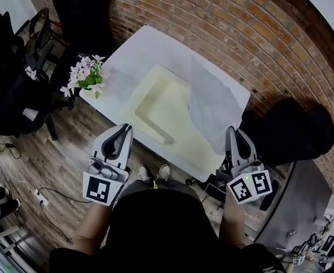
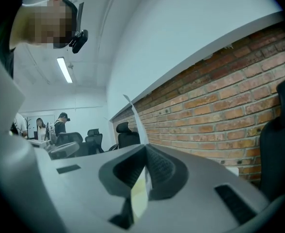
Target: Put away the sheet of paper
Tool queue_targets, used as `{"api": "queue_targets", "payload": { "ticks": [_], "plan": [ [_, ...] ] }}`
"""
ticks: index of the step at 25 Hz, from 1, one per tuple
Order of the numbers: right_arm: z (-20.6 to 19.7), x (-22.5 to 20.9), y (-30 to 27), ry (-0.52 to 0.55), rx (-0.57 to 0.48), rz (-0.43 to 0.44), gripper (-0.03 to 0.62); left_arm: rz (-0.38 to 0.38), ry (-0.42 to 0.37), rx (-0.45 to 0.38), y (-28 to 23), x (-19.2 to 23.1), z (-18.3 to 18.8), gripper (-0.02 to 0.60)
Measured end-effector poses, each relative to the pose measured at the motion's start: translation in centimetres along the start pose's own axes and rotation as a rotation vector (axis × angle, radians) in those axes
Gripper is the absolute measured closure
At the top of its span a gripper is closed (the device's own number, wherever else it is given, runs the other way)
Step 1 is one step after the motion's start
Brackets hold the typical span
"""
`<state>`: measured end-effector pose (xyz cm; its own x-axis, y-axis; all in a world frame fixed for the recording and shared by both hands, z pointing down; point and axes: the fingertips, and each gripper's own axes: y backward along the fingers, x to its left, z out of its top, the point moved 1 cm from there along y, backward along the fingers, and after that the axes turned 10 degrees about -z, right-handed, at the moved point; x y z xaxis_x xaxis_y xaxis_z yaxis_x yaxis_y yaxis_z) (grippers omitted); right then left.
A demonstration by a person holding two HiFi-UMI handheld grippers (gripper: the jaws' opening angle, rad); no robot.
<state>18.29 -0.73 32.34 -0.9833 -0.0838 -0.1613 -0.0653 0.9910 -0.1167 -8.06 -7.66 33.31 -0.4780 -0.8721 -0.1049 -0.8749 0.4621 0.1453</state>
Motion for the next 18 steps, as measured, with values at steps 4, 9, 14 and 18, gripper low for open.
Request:
{"api": "queue_targets", "payload": {
  "ticks": [4,9,14,18],
  "plan": [
    [-2.4,-2.0,-0.6,-0.060,0.047,-0.032,0.579,-0.014,0.011,0.012,-0.9,-0.7,-0.6,0.545],
    [-6.0,-4.6,-1.0,-0.095,0.117,-0.085,0.580,-0.014,0.024,0.039,-1.2,-1.0,-1.4,0.543],
    [-9.8,-7.4,-1.6,-0.102,0.189,-0.145,0.579,-0.006,0.021,0.051,-1.4,-1.0,-1.5,0.543],
    [-13.4,-9.6,-1.8,-0.098,0.268,-0.199,0.579,0.001,0.021,0.060,-1.3,-0.9,-1.7,0.544]
  ]
}}
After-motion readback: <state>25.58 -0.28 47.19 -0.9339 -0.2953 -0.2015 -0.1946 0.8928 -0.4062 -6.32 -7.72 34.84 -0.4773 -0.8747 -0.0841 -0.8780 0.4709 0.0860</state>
